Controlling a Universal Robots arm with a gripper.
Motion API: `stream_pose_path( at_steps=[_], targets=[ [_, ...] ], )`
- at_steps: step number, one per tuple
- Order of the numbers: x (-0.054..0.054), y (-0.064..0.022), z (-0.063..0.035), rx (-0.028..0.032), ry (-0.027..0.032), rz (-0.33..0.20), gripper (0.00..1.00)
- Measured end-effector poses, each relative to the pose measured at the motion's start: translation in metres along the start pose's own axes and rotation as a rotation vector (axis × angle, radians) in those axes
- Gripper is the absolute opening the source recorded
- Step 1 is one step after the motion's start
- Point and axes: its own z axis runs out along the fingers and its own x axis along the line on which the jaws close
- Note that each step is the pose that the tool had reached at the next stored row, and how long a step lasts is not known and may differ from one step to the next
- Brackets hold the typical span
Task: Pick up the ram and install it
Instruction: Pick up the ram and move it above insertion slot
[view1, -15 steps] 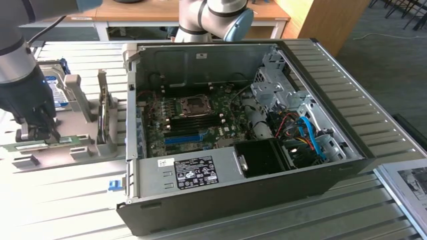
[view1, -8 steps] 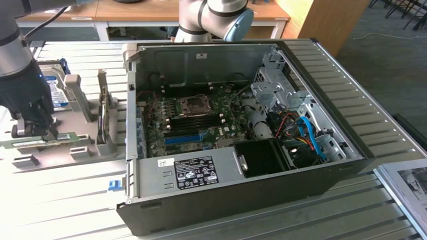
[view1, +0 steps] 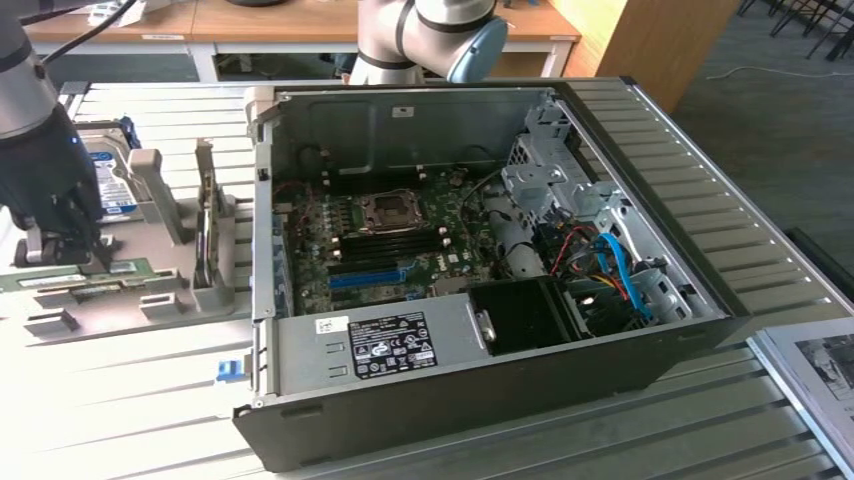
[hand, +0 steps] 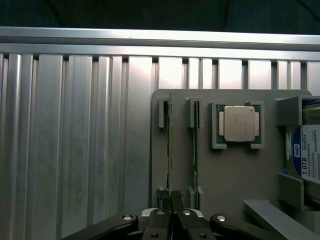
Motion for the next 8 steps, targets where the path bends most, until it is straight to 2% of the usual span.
stream_pose_path(
  at_steps=[8],
  targets=[
    [0.0, 0.0002, -0.0052, 0.0, 0.0, 0.0, 0.12]
  ],
)
